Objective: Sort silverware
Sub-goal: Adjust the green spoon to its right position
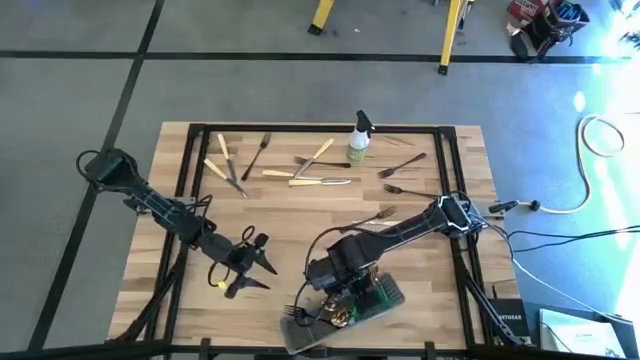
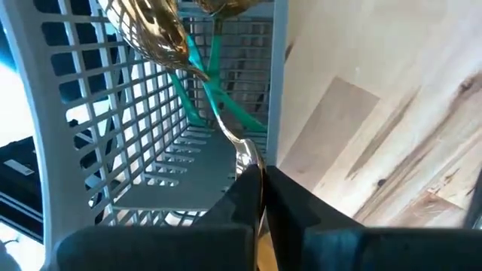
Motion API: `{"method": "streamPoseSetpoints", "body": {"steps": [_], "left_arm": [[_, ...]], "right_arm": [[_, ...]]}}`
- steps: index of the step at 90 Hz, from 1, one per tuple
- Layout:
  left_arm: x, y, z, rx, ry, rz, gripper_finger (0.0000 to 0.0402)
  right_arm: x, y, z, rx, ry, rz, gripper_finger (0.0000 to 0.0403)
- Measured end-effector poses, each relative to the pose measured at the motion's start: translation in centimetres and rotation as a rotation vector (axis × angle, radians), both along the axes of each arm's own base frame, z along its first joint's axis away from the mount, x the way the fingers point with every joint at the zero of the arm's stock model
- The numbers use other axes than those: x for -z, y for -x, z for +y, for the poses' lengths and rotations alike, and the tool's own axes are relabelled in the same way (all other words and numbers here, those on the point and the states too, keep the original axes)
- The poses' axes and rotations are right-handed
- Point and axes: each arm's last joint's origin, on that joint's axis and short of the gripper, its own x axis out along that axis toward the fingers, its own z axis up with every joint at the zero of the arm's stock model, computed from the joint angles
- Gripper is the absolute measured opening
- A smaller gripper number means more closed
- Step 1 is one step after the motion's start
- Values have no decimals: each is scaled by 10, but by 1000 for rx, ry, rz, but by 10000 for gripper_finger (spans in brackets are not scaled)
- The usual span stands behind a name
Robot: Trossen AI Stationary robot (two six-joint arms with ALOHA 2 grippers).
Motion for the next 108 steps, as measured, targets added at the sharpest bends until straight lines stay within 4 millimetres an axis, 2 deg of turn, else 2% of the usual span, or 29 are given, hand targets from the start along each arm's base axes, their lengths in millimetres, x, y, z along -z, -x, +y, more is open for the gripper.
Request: {"method": "streamPoseSetpoints", "body": {"steps": [10, 26, 36, 50, 69, 91, 108], "left_arm": [[0, 0, 0, 0, 0, 0, 186], [0, 0, 0, -1, 5, -3, 186], [-1, 0, 0, -1, 7, -5, 186], [-4, -2, -1, 2, 9, -13, 186], [-4, -2, -2, 5, 2, -14, 186], [-4, -2, -2, 10, -4, -18, 186], [-4, -2, -2, 12, -4, -18, 186]], "right_arm": [[-4, 0, 0, 31, -16, -2, 0], [-28, -1, 1, 64, -50, -76, 0], [-37, -2, 1, 80, -64, -102, 0], [-37, -1, 1, 92, -76, -93, 0], [-38, -2, -1, 192, -140, -25, 0], [-38, -6, -9, 467, -140, 81, 1], [-39, -9, -16, 612, -153, 151, 1]]}}
